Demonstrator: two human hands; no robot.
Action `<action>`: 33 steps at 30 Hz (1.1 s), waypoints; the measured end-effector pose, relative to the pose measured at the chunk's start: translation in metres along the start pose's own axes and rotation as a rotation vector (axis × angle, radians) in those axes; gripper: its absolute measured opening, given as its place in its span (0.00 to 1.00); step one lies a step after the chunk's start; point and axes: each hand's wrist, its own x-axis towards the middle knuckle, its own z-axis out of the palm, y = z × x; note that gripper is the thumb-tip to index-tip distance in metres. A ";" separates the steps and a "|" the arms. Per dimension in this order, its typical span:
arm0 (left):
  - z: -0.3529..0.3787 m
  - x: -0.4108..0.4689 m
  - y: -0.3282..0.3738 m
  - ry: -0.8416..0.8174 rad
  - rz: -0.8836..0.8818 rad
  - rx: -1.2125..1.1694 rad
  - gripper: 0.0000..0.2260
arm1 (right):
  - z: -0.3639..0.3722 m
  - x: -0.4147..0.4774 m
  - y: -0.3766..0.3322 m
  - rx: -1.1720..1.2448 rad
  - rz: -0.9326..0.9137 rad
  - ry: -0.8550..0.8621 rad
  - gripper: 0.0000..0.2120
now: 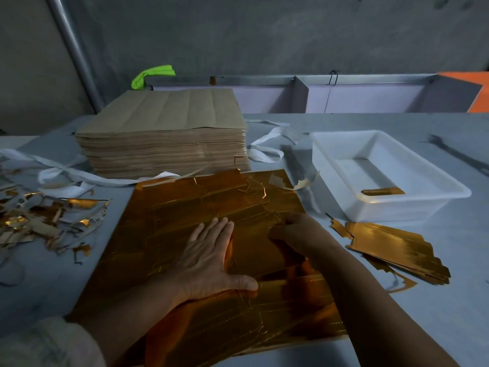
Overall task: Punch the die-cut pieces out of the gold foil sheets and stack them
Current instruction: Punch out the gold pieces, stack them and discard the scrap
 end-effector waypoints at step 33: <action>0.000 0.001 -0.001 -0.020 0.023 0.033 0.63 | -0.028 -0.003 0.020 0.632 0.270 -0.007 0.11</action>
